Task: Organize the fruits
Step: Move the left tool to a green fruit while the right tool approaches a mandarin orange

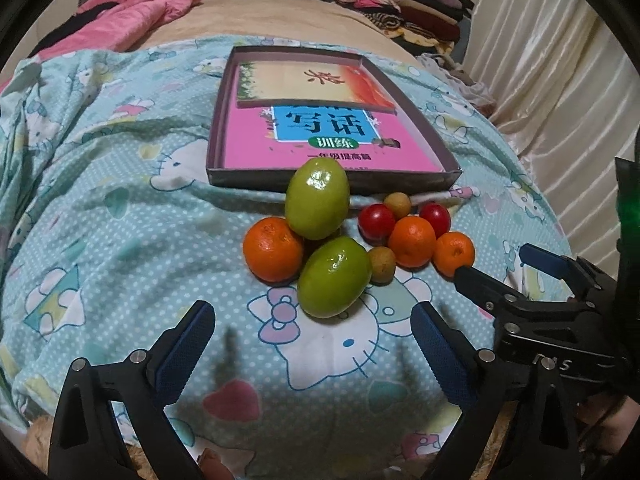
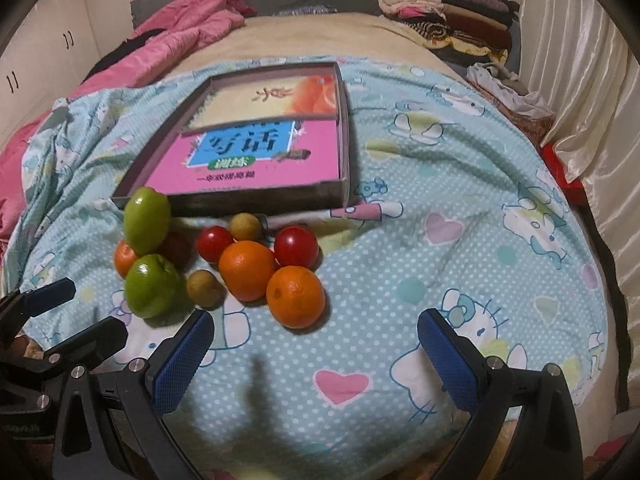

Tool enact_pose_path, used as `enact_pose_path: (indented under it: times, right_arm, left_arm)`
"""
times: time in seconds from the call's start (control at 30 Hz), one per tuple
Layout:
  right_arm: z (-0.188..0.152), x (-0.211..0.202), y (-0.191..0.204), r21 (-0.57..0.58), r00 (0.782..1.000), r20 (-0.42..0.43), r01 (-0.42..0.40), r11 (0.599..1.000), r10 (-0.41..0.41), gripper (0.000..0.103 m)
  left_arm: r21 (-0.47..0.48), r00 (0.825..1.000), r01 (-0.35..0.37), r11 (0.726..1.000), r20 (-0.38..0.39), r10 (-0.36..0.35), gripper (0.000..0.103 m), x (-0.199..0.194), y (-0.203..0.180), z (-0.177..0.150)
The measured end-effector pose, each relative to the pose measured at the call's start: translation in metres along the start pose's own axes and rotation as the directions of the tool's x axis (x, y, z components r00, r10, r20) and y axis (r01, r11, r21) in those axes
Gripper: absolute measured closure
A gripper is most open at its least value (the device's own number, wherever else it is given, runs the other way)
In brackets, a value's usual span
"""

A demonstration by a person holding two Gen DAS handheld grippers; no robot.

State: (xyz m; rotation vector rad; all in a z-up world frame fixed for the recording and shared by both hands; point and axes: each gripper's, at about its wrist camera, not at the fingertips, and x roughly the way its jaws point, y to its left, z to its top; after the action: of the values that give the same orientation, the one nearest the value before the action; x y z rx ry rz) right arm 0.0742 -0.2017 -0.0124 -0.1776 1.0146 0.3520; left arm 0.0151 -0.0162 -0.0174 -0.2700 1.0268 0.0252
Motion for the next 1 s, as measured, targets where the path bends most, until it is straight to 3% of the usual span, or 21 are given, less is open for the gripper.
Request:
enact_pose_path:
  times: [0.17, 0.33, 0.47, 1.0]
  right_arm:
    - [0.003, 0.017, 0.004, -0.035, 0.999, -0.047, 0.005, 0.999, -0.007, 0.002]
    - [0.008, 0.026, 0.004, -0.042, 0.998, -0.058, -0.007, 0.999, 0.005, 0.016]
    - [0.008, 0.032, 0.001, -0.029, 0.996, -0.083, -0.037, 0.999, 0.034, 0.031]
    - [0.011, 0.038, -0.002, -0.013, 0.991, -0.066, -0.115, 0.993, 0.114, 0.046]
  left_arm:
    - [-0.023, 1.000, 0.026, 0.999, -0.011, -0.026, 0.021, 0.008, 0.005, 0.005]
    - [0.000, 0.999, 0.040, 0.999, -0.029, -0.040, 0.031, 0.017, -0.001, 0.007]
    - [0.033, 0.999, 0.033, 0.999, -0.028, -0.032, 0.034, 0.021, -0.007, 0.007]
    - [0.055, 1.000, 0.012, 0.998, -0.023, -0.011, 0.039, 0.035, -0.009, 0.014]
